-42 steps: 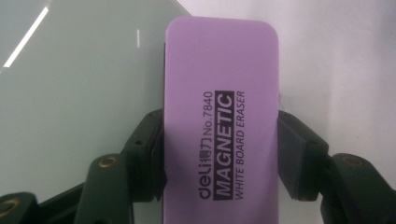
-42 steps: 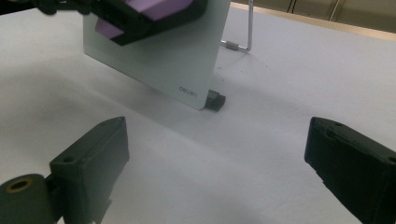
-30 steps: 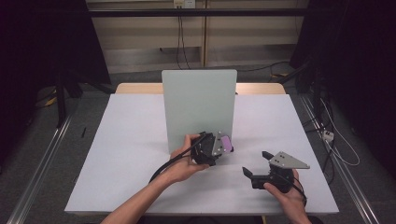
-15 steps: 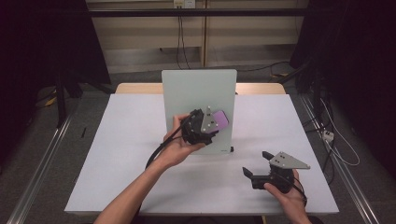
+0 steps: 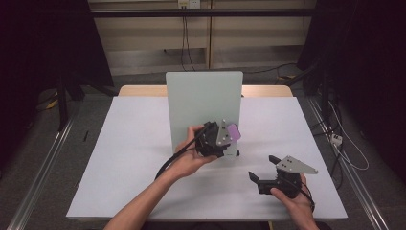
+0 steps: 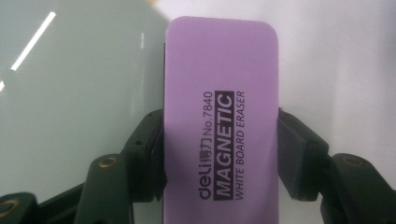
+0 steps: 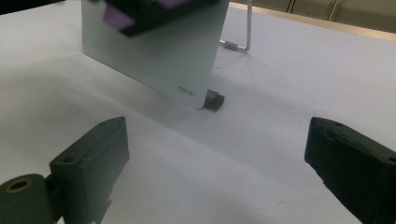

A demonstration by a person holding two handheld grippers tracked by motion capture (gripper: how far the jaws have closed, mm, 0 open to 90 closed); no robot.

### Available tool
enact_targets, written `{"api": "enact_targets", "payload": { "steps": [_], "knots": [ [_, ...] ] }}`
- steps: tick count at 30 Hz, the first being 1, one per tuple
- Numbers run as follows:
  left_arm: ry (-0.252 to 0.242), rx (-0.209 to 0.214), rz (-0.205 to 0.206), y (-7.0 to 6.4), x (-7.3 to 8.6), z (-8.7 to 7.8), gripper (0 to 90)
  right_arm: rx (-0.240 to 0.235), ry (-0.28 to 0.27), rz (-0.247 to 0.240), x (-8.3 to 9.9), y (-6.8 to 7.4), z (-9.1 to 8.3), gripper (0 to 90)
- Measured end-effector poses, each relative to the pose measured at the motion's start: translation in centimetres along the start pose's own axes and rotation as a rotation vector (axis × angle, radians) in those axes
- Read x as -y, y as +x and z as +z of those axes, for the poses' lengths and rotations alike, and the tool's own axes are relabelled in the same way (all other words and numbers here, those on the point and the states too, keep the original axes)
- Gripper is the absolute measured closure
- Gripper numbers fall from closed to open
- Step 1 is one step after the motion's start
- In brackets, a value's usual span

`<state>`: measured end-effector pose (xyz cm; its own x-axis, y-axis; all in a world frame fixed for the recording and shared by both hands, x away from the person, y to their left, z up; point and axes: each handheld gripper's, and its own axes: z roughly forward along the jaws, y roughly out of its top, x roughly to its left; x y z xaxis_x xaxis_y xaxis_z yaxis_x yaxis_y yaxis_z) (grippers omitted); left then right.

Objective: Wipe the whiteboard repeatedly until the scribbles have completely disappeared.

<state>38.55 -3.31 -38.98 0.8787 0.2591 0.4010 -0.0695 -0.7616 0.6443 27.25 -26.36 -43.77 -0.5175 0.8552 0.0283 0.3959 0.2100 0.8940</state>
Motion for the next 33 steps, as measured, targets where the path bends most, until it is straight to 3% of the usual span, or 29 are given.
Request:
{"api": "enact_targets", "payload": {
  "steps": [2, 6, 8, 12, 22, 33],
  "knots": [
    [0.010, 0.030, -0.002, -0.9, 0.2, 0.9, 41.1, -0.001, 0.000, 0.001, 0.0, 0.0, 0.0, 6.3],
    [0.060, 0.021, 0.043, -2.2, 0.2, 1.7, 41.1, -0.002, 0.000, 0.001, 0.0, 0.0, -0.1, 6.3],
    [0.048, 0.049, 0.010, -2.2, 0.5, 1.9, 41.1, -0.002, 0.000, 0.001, 0.0, 0.0, -0.1, 6.3],
    [0.043, 0.044, 0.003, -1.8, 0.6, 1.5, 41.2, -0.001, 0.000, 0.000, 0.0, 0.0, -0.1, 6.3],
    [-0.047, -0.054, -0.071, 2.7, -0.3, -2.5, 41.2, -0.001, 0.001, 0.003, 0.0, 0.0, 0.0, 6.3],
    [-0.148, -0.123, -0.172, 6.2, 0.3, -5.9, 41.1, -0.001, 0.001, 0.001, 0.0, 0.0, 0.0, 6.3]
  ]
}}
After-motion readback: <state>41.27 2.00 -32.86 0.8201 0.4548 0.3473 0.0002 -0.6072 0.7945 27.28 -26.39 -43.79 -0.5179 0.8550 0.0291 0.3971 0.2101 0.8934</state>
